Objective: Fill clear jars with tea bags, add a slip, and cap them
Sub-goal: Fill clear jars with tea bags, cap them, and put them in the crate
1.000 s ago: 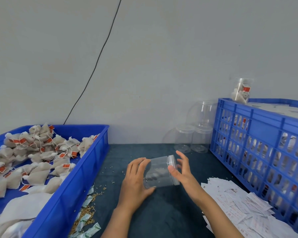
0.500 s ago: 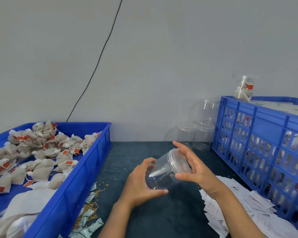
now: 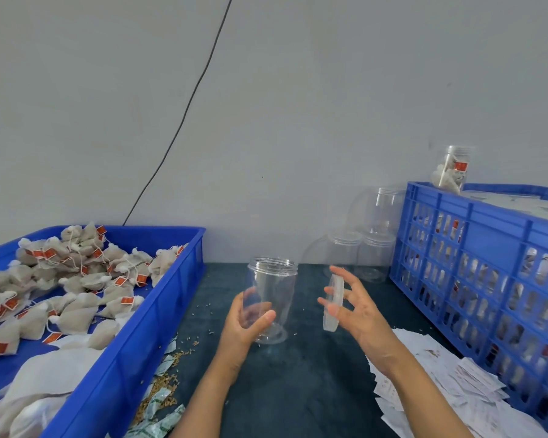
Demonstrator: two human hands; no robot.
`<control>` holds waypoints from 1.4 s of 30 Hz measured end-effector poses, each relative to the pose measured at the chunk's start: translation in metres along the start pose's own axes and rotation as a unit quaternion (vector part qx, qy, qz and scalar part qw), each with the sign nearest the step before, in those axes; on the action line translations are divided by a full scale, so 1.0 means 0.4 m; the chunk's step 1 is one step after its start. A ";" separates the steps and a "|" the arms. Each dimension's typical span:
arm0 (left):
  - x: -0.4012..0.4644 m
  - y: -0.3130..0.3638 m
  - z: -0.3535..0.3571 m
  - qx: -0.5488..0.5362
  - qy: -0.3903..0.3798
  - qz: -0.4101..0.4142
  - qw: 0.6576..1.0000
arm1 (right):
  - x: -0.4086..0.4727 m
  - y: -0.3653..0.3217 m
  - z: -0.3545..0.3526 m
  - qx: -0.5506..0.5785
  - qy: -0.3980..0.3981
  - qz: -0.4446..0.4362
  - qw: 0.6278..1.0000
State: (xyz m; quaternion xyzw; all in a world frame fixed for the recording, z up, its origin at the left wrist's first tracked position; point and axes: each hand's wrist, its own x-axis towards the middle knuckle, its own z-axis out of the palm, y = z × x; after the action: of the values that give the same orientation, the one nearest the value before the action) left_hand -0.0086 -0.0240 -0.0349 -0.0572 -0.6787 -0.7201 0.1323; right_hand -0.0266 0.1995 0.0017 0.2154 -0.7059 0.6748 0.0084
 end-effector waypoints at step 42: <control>0.042 -0.032 -0.053 0.095 -0.181 -0.112 0.972 | -0.006 0.151 0.025 -0.356 0.030 0.032 0.934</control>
State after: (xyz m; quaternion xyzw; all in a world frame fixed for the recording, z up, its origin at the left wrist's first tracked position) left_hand -0.0259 -0.0463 -0.0446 -0.0975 -0.7590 -0.6400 -0.0697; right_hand -0.0408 0.1903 -0.0572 0.1554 -0.9055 0.3857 0.0844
